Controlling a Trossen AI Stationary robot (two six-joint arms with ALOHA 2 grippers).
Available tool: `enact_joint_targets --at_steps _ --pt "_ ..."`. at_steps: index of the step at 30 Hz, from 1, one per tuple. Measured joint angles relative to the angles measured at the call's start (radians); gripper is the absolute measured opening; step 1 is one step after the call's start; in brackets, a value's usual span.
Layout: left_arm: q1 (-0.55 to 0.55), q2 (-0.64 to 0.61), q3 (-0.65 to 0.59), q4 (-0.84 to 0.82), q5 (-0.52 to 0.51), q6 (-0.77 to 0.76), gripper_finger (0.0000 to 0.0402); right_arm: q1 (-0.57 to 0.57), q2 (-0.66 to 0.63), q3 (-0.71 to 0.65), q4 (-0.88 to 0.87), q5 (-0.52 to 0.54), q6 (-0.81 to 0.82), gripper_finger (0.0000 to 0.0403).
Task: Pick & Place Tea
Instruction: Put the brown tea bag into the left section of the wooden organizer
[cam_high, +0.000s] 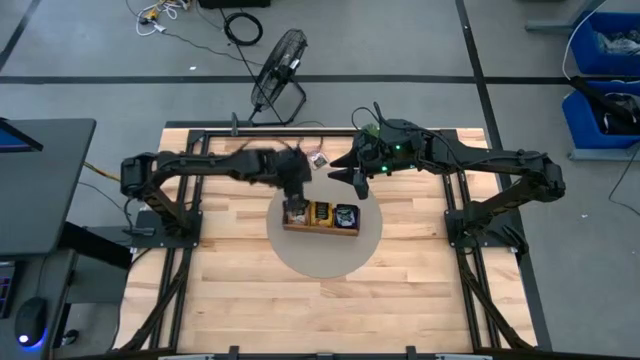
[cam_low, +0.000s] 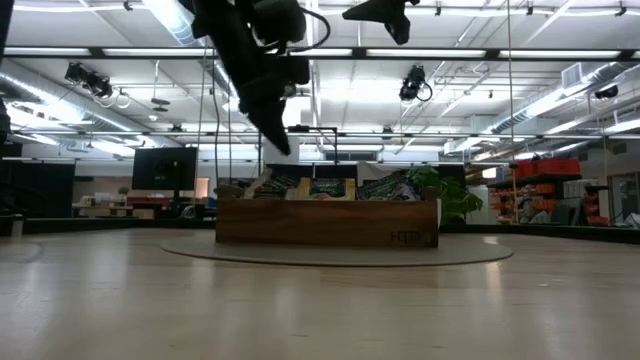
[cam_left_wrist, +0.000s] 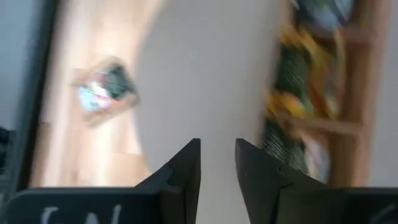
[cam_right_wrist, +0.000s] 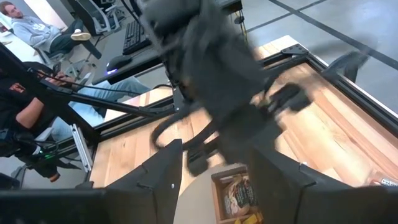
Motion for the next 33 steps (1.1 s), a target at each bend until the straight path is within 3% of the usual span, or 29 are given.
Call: enact_joint_targets --at_steps 6,13,19,24,33 --pt "0.147 0.000 0.108 0.008 0.057 -0.127 0.0132 0.000 0.000 0.000 -0.002 -0.005 0.010 0.0182" --pt "0.310 0.000 0.188 0.060 0.131 -0.150 0.0231 0.014 0.000 0.000 -0.002 -0.007 0.031 0.0182" --pt "0.338 0.063 0.250 0.011 0.136 -0.087 0.0298 0.039 -0.009 0.000 0.000 -0.060 0.047 0.0182" --pt "0.340 0.195 0.356 -0.063 0.137 0.002 0.0302 0.065 -0.053 0.000 0.001 -0.059 0.054 0.0182" --pt "0.408 0.506 0.647 -0.265 0.156 0.033 0.0299 0.070 -0.104 0.001 0.010 -0.022 0.080 0.0182"
